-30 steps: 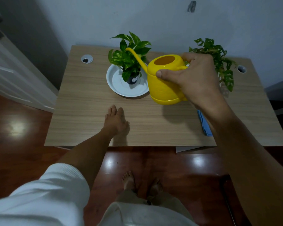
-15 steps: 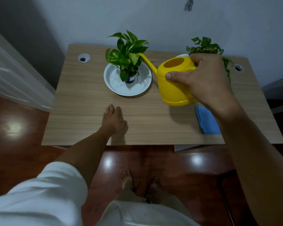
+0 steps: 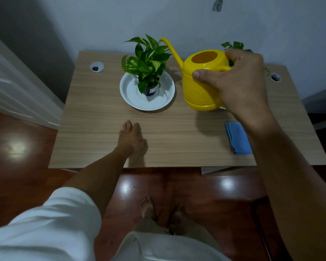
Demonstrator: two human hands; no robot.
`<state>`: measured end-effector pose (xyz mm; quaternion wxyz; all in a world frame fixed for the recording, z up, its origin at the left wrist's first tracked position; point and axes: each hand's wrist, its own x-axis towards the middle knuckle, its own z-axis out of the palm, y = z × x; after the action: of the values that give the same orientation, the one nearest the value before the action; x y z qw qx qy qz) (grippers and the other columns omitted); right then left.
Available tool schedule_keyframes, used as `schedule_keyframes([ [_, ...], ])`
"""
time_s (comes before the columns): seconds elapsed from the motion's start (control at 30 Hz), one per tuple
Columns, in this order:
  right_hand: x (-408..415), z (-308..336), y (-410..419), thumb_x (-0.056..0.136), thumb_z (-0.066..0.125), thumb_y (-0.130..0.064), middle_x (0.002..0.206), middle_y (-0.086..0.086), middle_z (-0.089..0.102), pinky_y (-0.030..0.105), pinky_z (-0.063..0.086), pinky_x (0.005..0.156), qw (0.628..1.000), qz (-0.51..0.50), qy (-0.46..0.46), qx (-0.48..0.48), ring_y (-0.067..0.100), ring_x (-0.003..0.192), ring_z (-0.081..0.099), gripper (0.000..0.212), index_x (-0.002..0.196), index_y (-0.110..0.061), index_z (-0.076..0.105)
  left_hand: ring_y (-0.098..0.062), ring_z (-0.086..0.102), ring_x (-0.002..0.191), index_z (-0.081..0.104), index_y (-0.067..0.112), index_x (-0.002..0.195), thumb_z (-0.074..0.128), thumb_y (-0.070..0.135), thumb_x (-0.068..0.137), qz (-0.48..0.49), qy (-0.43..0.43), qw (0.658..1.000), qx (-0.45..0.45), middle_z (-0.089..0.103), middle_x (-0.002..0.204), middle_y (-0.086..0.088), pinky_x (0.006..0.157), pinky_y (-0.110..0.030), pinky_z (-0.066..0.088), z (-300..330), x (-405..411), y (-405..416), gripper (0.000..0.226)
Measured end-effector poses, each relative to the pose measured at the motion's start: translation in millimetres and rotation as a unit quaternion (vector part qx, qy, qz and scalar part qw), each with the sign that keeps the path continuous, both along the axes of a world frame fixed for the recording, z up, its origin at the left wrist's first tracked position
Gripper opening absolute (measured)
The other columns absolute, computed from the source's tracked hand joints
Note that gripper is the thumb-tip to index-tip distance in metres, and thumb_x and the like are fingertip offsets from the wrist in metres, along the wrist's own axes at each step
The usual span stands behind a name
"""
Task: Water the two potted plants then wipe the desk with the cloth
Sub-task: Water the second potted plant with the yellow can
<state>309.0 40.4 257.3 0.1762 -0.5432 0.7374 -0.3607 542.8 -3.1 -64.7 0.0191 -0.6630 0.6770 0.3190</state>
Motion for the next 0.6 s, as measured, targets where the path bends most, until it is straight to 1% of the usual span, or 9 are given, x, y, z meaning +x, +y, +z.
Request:
schedule_keyframes([
  [0.13, 1, -1, -1, 0.069, 0.092, -0.053, 0.112, 0.017, 0.073, 0.049, 0.056, 0.085, 1.0, 0.007, -0.021, -0.006, 0.033, 0.102, 0.069, 0.075, 0.115, 0.001, 0.069, -0.038, -0.004, 0.16, 0.029, 0.016, 0.152, 0.064, 0.042, 0.092, 0.002, 0.003, 1.0, -0.002, -0.002, 0.172, -0.019, 0.127, -0.057, 0.01, 1, 1, 0, 0.074],
  [0.2, 0, -3, -2, 0.068, 0.092, -0.053, 0.105, 0.014, 0.075, 0.04, 0.055, 0.076, 1.0, 0.016, -0.025, 0.002, 0.025, 0.088, 0.068, 0.069, 0.108, -0.001, 0.071, -0.037, -0.005, 0.16, 0.029, 0.016, 0.152, 0.065, 0.043, 0.092, 0.002, 0.005, 1.0, -0.003, -0.002, 0.172, -0.019, 0.128, -0.056, 0.01, 1, 0, 0, 0.075],
  [0.27, 0, -3, -2, 0.066, 0.093, -0.053, 0.1, 0.015, 0.074, 0.035, 0.051, 0.069, 0.999, 0.024, -0.028, 0.006, 0.014, 0.077, 0.06, 0.067, 0.103, -0.001, 0.071, -0.037, -0.005, 0.16, 0.028, 0.017, 0.153, 0.065, 0.044, 0.092, 0.003, 0.005, 1.0, -0.002, -0.003, 0.172, -0.019, 0.128, -0.056, 0.01, 0, 0, 0, 0.076],
  [0.33, 0, -3, 0, 0.066, 0.093, -0.052, 0.106, 0.016, 0.074, 0.041, 0.055, 0.077, 0.999, 0.028, -0.024, 0.011, 0.018, 0.085, 0.065, 0.069, 0.107, 0.0, 0.072, -0.037, -0.004, 0.16, 0.028, 0.017, 0.154, 0.065, 0.043, 0.092, 0.004, 0.006, 1.0, -0.001, -0.003, 0.172, -0.019, 0.128, -0.056, 0.01, 1, 0, 0, 0.076],
  [0.37, 0, -2, 1, 0.067, 0.093, -0.051, 0.113, 0.017, 0.074, 0.046, 0.057, 0.083, 0.999, 0.028, -0.019, 0.014, 0.025, 0.097, 0.069, 0.073, 0.113, 0.001, 0.071, -0.037, -0.004, 0.16, 0.028, 0.017, 0.154, 0.065, 0.043, 0.092, 0.004, 0.008, 1.0, -0.002, -0.003, 0.172, -0.019, 0.128, -0.056, 0.01, 1, 0, 0, 0.076],
  [0.43, 1, -2, 4, 0.069, 0.094, -0.047, 0.124, 0.022, 0.071, 0.052, 0.054, 0.092, 0.999, 0.032, -0.016, 0.017, 0.035, 0.113, 0.067, 0.08, 0.123, 0.006, 0.067, -0.037, -0.004, 0.16, 0.029, 0.017, 0.154, 0.065, 0.043, 0.093, 0.004, 0.01, 1.0, -0.004, -0.002, 0.172, -0.019, 0.128, -0.056, 0.01, 3, 1, 0, 0.075],
  [0.5, 1, -3, 5, 0.069, 0.094, -0.043, 0.124, 0.02, 0.072, 0.051, 0.054, 0.094, 0.999, 0.04, -0.019, 0.029, 0.033, 0.114, 0.067, 0.08, 0.125, 0.006, 0.066, -0.038, -0.004, 0.16, 0.029, 0.016, 0.154, 0.065, 0.042, 0.093, 0.002, 0.01, 1.0, -0.004, -0.002, 0.172, -0.019, 0.128, -0.056, 0.009, 3, 2, 1, 0.076],
  [0.53, 0, -4, 6, 0.069, 0.095, -0.043, 0.118, 0.013, 0.073, 0.048, 0.056, 0.092, 0.998, 0.044, -0.022, 0.038, 0.029, 0.109, 0.069, 0.077, 0.124, 0.003, 0.068, -0.038, -0.004, 0.16, 0.029, 0.016, 0.154, 0.066, 0.042, 0.093, 0.001, 0.01, 1.0, -0.004, -0.002, 0.172, -0.019, 0.128, -0.056, 0.01, 4, 2, 1, 0.076],
  [0.6, 0, -6, 8, 0.07, 0.094, -0.043, 0.106, -0.002, 0.066, 0.037, 0.056, 0.086, 0.997, 0.05, -0.016, 0.057, 0.018, 0.1, 0.063, 0.07, 0.125, -0.008, 0.07, -0.038, -0.004, 0.16, 0.03, 0.016, 0.152, 0.065, 0.042, 0.093, 0.001, 0.013, 1.0, -0.005, -0.001, 0.172, -0.019, 0.128, -0.056, 0.01, 4, 1, 1, 0.074],
])
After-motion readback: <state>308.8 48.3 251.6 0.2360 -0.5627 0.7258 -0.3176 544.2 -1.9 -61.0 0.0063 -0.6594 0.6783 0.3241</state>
